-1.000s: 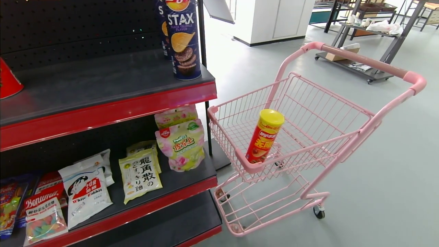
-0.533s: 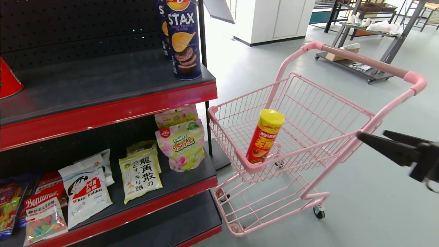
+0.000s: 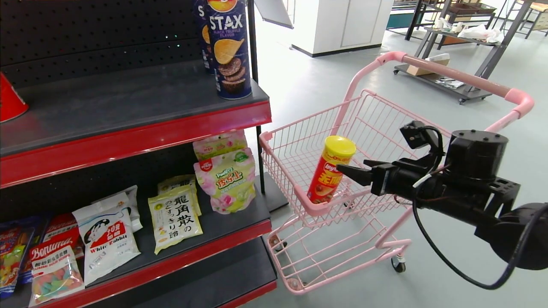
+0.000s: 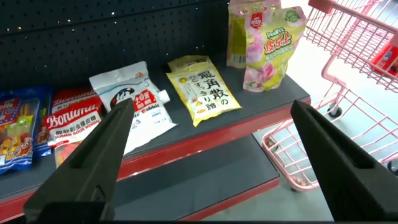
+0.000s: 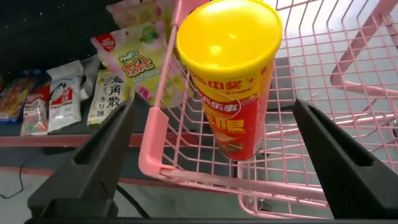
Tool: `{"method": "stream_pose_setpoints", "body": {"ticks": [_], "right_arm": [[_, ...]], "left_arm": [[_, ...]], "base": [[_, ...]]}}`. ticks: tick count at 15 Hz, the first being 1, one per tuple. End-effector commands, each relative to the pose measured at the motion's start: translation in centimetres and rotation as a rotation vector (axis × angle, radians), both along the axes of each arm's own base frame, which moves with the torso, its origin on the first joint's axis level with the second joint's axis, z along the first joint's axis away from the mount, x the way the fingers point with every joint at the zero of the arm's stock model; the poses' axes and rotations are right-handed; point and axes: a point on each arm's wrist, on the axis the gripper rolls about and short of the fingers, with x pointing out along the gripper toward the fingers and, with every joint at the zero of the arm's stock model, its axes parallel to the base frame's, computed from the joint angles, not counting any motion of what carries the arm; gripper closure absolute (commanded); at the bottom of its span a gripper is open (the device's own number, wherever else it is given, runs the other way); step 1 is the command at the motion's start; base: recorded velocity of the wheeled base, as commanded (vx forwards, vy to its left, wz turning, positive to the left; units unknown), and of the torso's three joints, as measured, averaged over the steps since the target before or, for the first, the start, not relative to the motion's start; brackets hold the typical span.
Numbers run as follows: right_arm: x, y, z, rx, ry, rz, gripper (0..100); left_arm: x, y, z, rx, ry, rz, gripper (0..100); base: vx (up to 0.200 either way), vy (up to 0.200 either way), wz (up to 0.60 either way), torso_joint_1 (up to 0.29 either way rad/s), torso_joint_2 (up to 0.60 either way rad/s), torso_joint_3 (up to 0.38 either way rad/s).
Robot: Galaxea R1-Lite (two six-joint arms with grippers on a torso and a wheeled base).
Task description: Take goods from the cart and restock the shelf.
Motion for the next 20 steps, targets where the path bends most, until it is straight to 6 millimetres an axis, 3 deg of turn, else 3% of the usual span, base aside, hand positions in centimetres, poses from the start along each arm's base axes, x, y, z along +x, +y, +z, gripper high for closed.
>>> {"method": "stream_pose_setpoints", "body": {"ticks": [1,12,16,17,20], "right_arm": [[1.7,0.8,-2.2,-0.025,0.059,0.007,0],[7.4,2.9,-3.7,-0.020,0.022,-0.028,0],[8.0,4.3,-3.9,-0.017,0.017,-0.004,0],[7.8,4.7,-4.0,-0.019,0.019,-0.004,100],[7.7,4.6,-4.0,-0.011,0.024,-0.017,100]], "left_arm": [[0.0,0.0,0.0,0.000,0.001,0.002,0],[0.0,0.0,0.0,0.007,0.001,-0.001,0],[0.0,0.0,0.0,0.009,0.001,0.001,0],[0.0,0.0,0.0,0.009,-0.001,-0.001,0],[0.0,0.0,0.0,0.009,0.001,-0.001,0]], "base": [[0.000,0.000,0.00,0.000,0.00,0.000],[0.000,0.000,0.00,0.000,0.00,0.000],[0.000,0.000,0.00,0.000,0.00,0.000],[0.000,0.000,0.00,0.000,0.00,0.000],[0.000,0.000,0.00,0.000,0.00,0.000]]}}
